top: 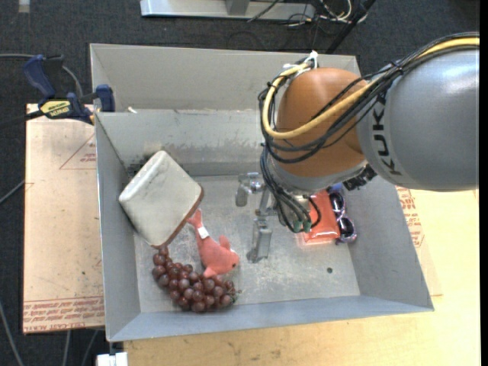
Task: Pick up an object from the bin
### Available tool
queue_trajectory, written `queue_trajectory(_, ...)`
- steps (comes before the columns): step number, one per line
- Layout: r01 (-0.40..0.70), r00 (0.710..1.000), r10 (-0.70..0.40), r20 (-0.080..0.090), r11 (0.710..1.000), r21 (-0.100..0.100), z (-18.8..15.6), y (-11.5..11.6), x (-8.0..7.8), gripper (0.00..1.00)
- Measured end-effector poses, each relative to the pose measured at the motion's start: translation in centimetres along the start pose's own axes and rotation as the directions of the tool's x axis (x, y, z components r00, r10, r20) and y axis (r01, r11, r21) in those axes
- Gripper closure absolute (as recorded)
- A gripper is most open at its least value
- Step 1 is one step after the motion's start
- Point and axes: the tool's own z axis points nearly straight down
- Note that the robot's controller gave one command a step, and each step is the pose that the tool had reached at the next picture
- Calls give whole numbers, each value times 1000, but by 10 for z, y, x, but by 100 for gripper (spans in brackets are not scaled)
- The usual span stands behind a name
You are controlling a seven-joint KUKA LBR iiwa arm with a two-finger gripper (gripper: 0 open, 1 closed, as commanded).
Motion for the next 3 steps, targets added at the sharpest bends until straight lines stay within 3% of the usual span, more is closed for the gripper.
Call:
queue_trajectory(1, 148, 989, -148, -2, 989, 0, 63, 5, 17, 0)
queue_trajectory(2, 180, 984, -180, -8, 984, -1, 88, 15, 15, 0)
queue_trajectory(3, 526, 850, -526, 19, 851, 7, 125, 36, 12, 100)
